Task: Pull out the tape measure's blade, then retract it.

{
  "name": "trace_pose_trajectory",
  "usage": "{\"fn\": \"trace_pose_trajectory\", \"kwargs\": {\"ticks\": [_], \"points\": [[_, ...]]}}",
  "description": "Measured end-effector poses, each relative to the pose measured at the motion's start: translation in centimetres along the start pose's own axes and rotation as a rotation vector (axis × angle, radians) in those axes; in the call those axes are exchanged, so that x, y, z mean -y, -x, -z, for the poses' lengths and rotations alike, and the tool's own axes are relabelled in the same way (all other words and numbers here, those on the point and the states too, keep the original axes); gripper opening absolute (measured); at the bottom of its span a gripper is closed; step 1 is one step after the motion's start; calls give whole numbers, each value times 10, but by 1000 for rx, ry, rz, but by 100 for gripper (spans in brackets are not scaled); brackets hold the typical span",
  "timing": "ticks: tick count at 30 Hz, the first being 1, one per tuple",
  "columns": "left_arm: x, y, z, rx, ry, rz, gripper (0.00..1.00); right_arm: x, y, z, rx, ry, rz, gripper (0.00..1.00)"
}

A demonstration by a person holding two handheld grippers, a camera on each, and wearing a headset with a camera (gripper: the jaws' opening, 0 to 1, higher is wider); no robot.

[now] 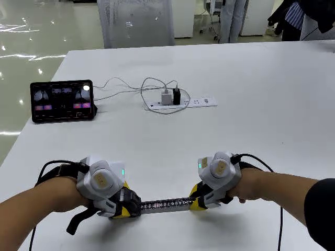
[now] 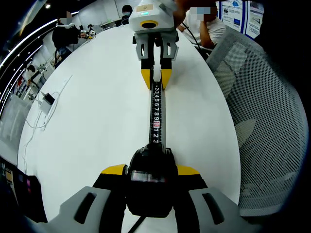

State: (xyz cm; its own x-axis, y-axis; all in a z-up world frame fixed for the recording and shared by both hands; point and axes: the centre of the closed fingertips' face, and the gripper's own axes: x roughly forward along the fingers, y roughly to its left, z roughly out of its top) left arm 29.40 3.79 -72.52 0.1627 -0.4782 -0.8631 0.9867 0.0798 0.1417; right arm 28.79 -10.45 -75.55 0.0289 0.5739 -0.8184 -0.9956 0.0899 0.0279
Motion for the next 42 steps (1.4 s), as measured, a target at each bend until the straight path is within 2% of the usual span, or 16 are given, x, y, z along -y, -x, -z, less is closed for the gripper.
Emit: {"fn": "trace_pose_trajectory", "kwargs": {"ticks": [42], "points": [[0, 0, 1, -1, 0, -6, 32, 4, 17, 22, -17, -5, 11, 10]]}}
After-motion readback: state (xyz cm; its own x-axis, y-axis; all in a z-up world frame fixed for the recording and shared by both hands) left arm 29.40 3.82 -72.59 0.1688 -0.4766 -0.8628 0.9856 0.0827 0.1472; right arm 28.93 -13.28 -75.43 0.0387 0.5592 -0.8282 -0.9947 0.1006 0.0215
